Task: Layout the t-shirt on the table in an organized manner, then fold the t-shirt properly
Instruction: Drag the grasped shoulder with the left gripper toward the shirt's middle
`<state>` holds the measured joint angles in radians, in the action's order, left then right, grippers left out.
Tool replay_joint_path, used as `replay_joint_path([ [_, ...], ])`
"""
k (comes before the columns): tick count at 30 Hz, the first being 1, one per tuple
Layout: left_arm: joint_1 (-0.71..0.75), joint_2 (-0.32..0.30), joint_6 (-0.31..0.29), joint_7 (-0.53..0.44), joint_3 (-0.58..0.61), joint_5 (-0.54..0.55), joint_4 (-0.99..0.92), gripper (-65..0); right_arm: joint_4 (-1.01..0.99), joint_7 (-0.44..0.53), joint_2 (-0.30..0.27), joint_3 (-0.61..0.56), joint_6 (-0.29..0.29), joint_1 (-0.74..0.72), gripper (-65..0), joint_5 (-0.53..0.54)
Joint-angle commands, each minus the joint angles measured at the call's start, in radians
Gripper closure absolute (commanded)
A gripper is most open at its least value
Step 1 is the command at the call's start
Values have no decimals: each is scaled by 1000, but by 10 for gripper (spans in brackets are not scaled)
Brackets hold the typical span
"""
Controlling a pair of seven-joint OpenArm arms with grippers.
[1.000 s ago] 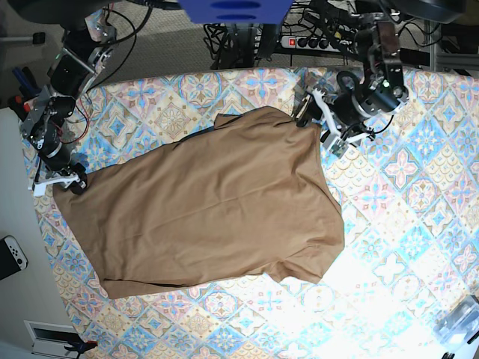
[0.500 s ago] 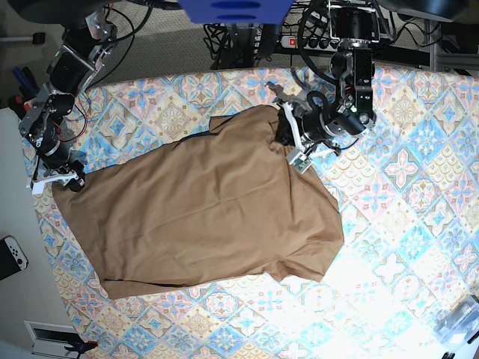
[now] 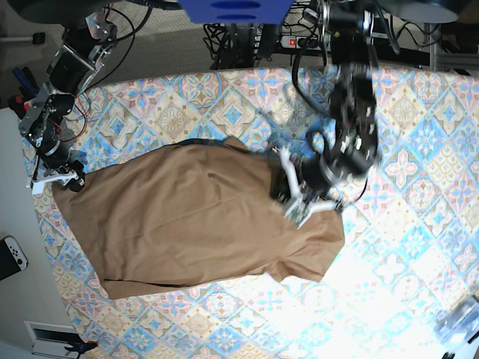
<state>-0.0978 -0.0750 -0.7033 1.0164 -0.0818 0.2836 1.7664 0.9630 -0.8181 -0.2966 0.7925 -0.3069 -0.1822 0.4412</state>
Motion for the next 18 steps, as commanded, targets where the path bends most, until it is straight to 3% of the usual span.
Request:
replay_joint_path([
  [1, -70, -1, 5, -23, -3, 15, -50, 0, 4, -22, -17, 3, 28, -1, -228, -41],
  [8, -340, 19, 5, -275, 0, 12, -569, -12, 4, -22, -17, 3, 28, -1, -228, -41],
  [11, -366, 42, 5, -348, -2, 21, -658, -221, 4, -24, -17, 2, 28, 0, -228, -41],
  [13, -337, 50, 5, -402, 3, 21, -656, -313, 4, -24, -17, 2, 28, 0, -228, -41],
  [18, -287, 51, 5, -442, 3, 21, -560, -344, 4, -24, -17, 2, 28, 0, -228, -41],
])
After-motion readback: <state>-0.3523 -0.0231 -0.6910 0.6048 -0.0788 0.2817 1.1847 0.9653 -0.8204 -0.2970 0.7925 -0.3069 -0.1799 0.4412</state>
